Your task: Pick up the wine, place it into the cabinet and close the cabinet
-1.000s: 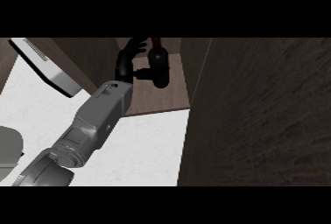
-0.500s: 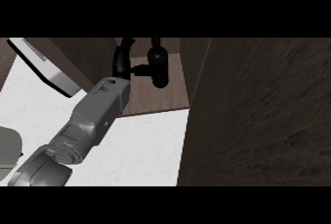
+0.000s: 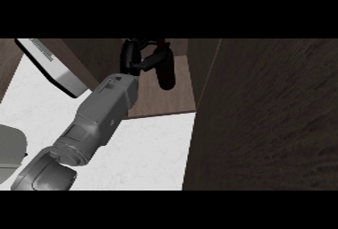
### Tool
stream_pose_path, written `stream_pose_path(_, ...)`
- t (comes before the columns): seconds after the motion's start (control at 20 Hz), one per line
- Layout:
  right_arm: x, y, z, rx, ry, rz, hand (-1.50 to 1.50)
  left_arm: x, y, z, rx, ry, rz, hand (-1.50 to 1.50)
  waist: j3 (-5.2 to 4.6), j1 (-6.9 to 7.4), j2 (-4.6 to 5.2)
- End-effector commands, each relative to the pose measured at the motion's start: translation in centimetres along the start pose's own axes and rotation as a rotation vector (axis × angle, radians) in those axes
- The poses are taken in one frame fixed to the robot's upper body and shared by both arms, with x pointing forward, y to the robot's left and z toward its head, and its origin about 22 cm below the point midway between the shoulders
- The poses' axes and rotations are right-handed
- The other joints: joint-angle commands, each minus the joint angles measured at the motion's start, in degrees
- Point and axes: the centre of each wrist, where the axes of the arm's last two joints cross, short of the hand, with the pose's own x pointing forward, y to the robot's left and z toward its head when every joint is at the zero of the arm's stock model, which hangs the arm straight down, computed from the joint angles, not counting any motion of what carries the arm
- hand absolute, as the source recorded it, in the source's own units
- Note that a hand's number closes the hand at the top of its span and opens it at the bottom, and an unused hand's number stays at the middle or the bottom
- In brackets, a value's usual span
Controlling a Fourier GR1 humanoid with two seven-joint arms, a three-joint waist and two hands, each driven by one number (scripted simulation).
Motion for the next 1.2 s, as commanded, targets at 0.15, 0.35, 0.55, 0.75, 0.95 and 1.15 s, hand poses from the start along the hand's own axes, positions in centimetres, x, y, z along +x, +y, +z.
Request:
stream_pose_path(0.15,3.7,-0.8,0.8,0.004,0.01,-0.093,-1.5,1.8,-2.0,-0.8,-0.12,-0.034,0.149,-1.5,0.15,1.6,-0.68)
stream_pose_path(0.35,4.0,-0.8,1.3,-0.026,0.009,-0.083,-1.5,0.7,-2.2,0.1,-0.141,-0.012,0.159,-1.5,0.15,2.57,-1.1)
stream_pose_path(0.55,5.3,-1.0,1.6,-0.039,0.036,-0.088,-1.5,0.9,-2.8,0.1,-0.14,-0.009,0.198,-1.5,0.09,3.37,-1.49)
stream_pose_path(0.75,4.8,-1.1,1.4,-0.054,0.029,-0.074,-1.5,1.1,-3.3,0.3,-0.175,0.001,0.207,-1.5,0.11,4.39,-1.97)
stream_pose_path(0.95,4.9,-1.1,1.7,-0.075,0.028,-0.058,-1.5,1.4,-3.4,0.4,-0.215,0.002,0.236,-1.5,0.14,4.84,-2.3)
stream_pose_path(1.15,4.8,-1.1,1.7,-0.069,0.053,-0.058,-1.5,0.9,-3.3,1.2,-0.254,0.001,0.309,-1.5,0.08,5.02,-2.56)
